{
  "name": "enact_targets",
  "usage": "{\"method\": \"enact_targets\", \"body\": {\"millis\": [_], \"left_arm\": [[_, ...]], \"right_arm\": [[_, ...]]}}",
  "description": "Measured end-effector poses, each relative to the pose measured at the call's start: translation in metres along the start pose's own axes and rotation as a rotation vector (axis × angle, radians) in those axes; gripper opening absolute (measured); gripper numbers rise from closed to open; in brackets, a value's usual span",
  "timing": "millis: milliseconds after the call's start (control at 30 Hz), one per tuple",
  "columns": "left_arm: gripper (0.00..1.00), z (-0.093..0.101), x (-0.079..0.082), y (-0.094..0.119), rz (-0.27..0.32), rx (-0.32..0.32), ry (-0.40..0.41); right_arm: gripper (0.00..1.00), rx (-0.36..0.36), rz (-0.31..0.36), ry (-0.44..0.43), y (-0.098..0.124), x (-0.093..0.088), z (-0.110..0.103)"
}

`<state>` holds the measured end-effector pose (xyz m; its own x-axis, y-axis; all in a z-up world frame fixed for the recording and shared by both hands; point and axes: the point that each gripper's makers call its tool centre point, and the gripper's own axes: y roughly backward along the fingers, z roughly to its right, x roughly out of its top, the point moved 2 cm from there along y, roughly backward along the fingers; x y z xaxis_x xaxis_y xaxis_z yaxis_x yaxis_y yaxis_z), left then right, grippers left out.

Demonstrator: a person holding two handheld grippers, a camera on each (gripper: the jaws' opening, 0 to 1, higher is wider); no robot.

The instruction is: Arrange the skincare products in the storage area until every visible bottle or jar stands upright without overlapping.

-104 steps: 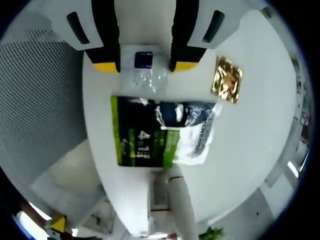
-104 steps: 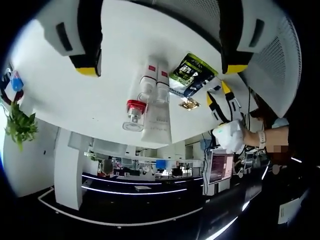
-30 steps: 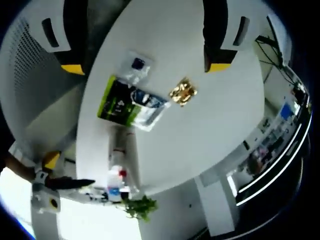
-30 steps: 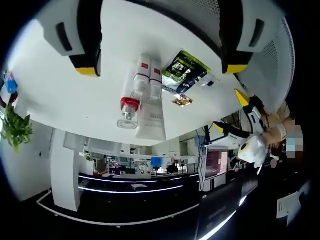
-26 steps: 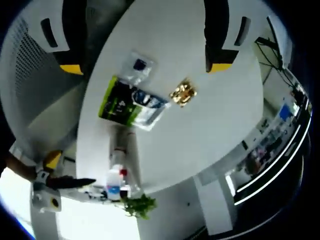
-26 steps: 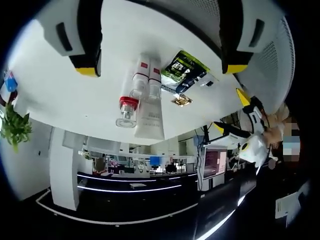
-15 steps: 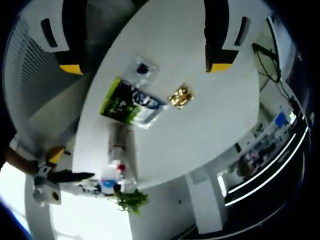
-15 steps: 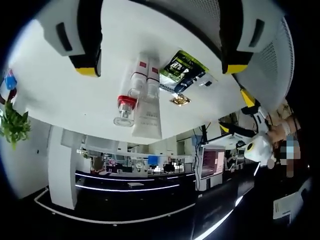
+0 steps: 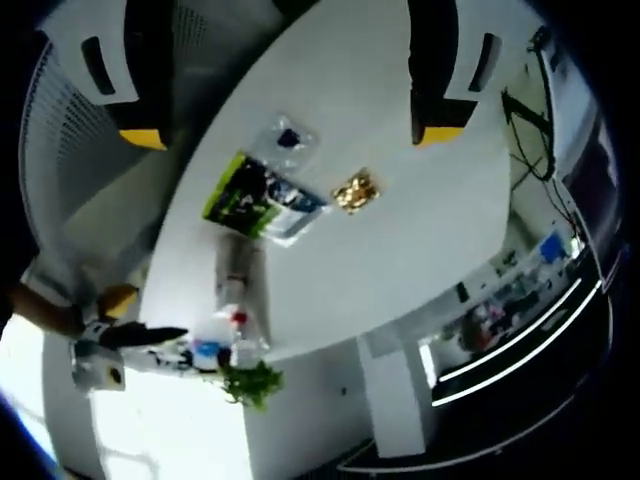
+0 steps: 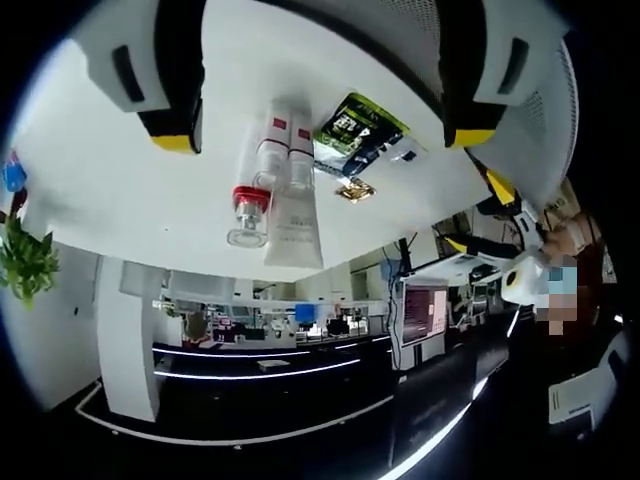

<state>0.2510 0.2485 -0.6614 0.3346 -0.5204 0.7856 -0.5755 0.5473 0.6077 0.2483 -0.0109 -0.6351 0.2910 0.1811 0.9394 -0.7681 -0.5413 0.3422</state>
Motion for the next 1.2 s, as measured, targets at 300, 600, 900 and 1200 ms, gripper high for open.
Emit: {"method": "enact_targets", "body": {"millis": [300,600,900,1200], "left_arm": [[0.97,-0.001,-0.007,0.006,-0.001,0.023,0.016],[0.97,0.003,-0.009,0.001,0.021,0.025,0.060],[0.97,-0.004,-0.002,-0.010,0.022,0.013,0.037],[0.97,-0.017,0.002,-0.021,-0.005,-0.008,-0.027]], "right_arm": [[1.00,0.029,-0.005,0.038,-0.001,0.000,-0.006],[1.00,0.021,-0.006,0.032,0.000,-0.001,-0.004],[1.00,0.015,0.003,0.022,0.001,0.000,-0.002],[1.00,0.018,-0.015,0.050,0.000,-0.002,-0.003]]}}
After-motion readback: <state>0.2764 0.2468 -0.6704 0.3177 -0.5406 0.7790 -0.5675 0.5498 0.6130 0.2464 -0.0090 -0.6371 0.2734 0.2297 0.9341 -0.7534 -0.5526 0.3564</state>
